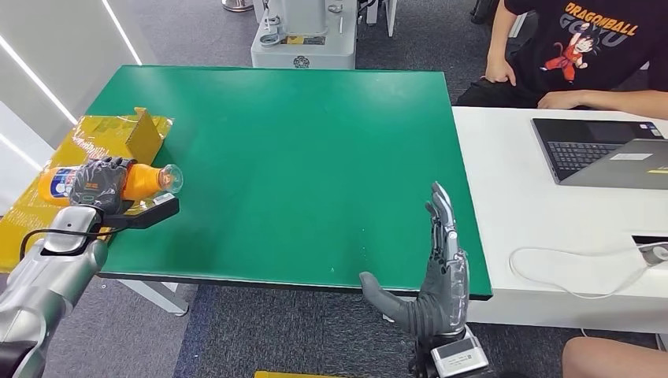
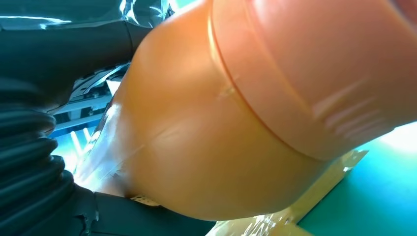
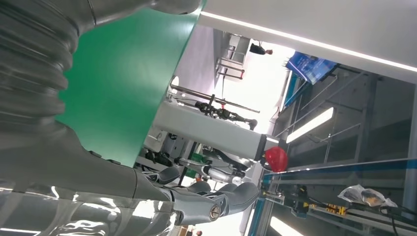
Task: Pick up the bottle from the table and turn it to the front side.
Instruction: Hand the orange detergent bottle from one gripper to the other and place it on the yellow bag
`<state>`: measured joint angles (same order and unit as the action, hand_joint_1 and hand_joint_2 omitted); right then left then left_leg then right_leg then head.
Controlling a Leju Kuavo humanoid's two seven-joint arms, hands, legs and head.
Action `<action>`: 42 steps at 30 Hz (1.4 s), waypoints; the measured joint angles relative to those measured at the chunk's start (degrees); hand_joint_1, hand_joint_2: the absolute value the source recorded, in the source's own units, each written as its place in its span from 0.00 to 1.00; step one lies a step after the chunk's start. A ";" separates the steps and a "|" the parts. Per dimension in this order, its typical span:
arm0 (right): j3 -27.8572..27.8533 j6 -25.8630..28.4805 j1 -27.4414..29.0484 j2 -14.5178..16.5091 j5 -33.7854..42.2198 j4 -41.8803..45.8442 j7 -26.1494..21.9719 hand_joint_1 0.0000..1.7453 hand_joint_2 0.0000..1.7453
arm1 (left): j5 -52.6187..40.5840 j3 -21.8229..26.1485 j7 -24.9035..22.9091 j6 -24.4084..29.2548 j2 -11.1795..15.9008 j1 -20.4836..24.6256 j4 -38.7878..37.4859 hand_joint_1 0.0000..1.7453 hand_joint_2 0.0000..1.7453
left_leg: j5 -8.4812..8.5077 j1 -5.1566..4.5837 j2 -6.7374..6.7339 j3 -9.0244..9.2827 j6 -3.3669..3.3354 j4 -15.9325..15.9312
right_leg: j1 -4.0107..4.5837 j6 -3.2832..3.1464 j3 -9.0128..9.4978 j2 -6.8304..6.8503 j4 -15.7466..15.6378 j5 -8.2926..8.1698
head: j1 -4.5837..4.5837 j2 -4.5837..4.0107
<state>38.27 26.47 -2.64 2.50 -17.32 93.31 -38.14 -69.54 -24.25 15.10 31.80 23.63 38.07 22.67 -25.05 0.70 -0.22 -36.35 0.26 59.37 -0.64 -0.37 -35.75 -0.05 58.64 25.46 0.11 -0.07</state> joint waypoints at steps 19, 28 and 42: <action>0.81 0.28 -0.74 -1.37 2.10 -0.72 -0.98 0.00 1.00 | -3.51 1.10 -3.44 1.59 -0.85 -1.99 -0.96 0.00 1.00 | 0.00 0.01 0.01 0.00 0.00 0.00 | 0.03 0.00 0.00 0.01 0.00 0.00 | 0.00 0.00; 1.15 0.36 -1.23 -1.60 2.82 -1.04 -1.05 0.00 1.00 | -4.97 2.08 -5.45 -0.15 -1.02 -1.94 -1.01 0.00 1.00 | 0.00 0.01 0.01 0.01 0.00 0.00 | 0.03 -0.01 0.01 0.01 0.01 0.00 | -0.01 0.00; 2.07 1.44 -1.96 -2.14 4.47 -1.65 -1.72 0.00 1.00 | -0.72 6.81 2.93 6.94 -2.26 -4.20 1.82 0.00 1.00 | 0.00 0.01 0.01 0.02 0.00 0.00 | 0.02 -0.01 0.01 0.01 0.00 0.00 | 0.00 0.00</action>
<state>40.34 27.90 -4.61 0.36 -12.85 91.66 -39.86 -70.26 -17.44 18.03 38.73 21.37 33.87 24.49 -25.04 0.71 -0.22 -36.33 0.27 59.37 -0.62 -0.38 -35.75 -0.04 58.63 25.46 0.11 -0.07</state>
